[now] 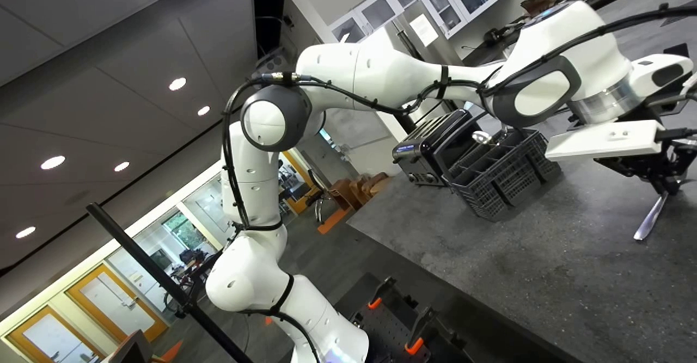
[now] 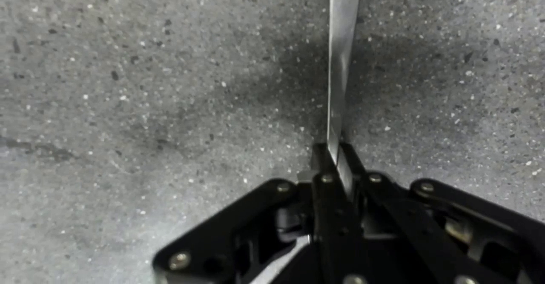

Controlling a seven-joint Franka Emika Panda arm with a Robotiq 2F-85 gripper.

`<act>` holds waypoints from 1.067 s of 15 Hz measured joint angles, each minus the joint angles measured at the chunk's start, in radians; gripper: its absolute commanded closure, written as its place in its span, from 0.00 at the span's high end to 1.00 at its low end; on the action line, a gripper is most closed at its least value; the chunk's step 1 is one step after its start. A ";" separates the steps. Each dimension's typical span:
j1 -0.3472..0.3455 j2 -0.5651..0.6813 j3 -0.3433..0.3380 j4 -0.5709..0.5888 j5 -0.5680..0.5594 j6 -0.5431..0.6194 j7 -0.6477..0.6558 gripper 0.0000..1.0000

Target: Put the fork in the grey rack

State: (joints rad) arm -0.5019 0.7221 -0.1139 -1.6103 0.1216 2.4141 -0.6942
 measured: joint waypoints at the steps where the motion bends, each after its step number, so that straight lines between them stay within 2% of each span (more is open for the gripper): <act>1: 0.000 -0.006 0.001 0.000 0.000 0.000 -0.003 0.02; 4: -0.007 -0.058 0.016 -0.014 0.000 0.000 -0.053 0.02; 7: -0.021 -0.148 0.042 -0.058 0.002 0.000 -0.163 0.02; 11: -0.041 -0.263 0.076 -0.117 0.042 -0.019 -0.391 0.02; 16: -0.047 -0.348 0.090 -0.139 0.160 -0.163 -0.711 0.02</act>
State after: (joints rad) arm -0.5490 0.3746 -0.0237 -1.7492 0.2815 2.2507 -1.4047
